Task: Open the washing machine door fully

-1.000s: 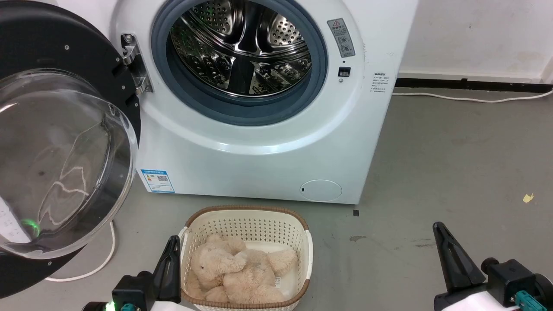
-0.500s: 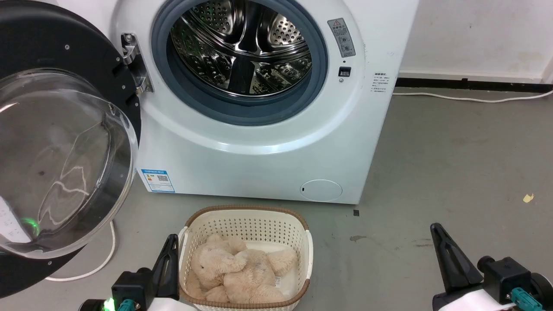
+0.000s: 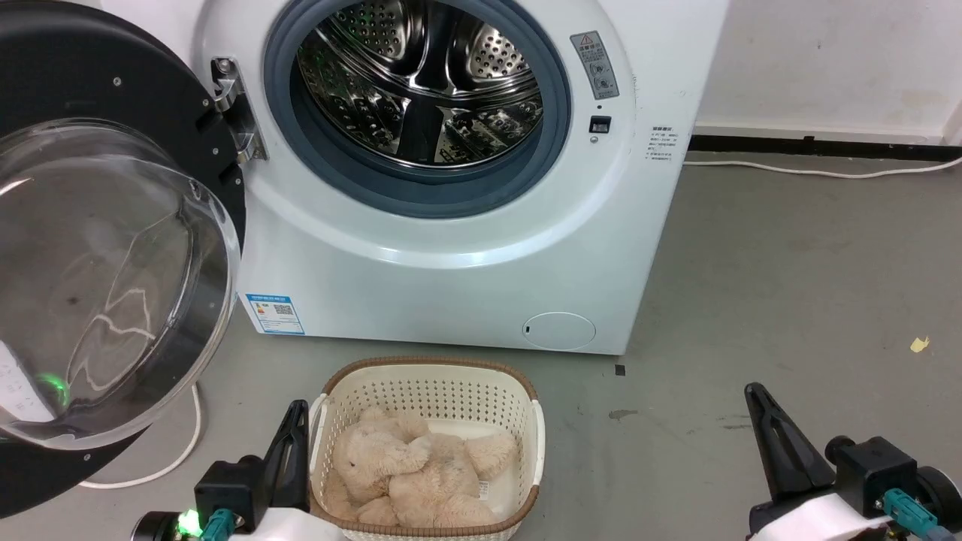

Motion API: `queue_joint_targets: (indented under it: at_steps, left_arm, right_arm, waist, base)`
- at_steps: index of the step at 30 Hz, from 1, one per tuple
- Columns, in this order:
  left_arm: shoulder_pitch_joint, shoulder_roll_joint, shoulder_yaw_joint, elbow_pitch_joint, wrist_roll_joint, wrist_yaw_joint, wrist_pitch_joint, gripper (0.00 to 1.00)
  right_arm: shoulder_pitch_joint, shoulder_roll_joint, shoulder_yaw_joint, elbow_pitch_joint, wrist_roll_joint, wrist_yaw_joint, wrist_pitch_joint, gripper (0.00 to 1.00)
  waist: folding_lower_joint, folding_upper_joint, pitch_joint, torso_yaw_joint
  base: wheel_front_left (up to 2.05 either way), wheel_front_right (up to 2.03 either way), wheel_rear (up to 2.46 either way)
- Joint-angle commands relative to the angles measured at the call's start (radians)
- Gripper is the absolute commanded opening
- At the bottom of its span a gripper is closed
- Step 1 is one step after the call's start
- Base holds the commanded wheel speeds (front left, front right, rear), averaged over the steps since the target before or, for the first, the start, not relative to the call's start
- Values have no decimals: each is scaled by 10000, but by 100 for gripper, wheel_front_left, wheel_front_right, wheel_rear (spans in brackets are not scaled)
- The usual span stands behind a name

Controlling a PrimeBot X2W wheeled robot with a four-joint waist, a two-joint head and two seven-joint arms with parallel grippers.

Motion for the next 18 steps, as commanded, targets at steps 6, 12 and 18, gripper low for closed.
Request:
queue_joint_targets:
  at_steps: [6,12,18]
  left_arm:
    - [-192,-66,92,-72,197,-67,189,0]
    - [-241,-84,144,-97,278,-97,311,0]
    - [-291,-102,196,-122,359,-127,434,0]
  right_arm:
    - [-195,11,40,29,-49,-6,161,0]
    - [-237,12,59,35,-64,-6,275,0]
    - [-279,13,78,41,-79,-7,390,0]
  waist:
    - [-1,0,3,4]
    - [-1,0,5,7]
    - [-1,0,7,10]
  base:
    - [0,0,0]
    - [0,0,0]
    - [0,0,0]
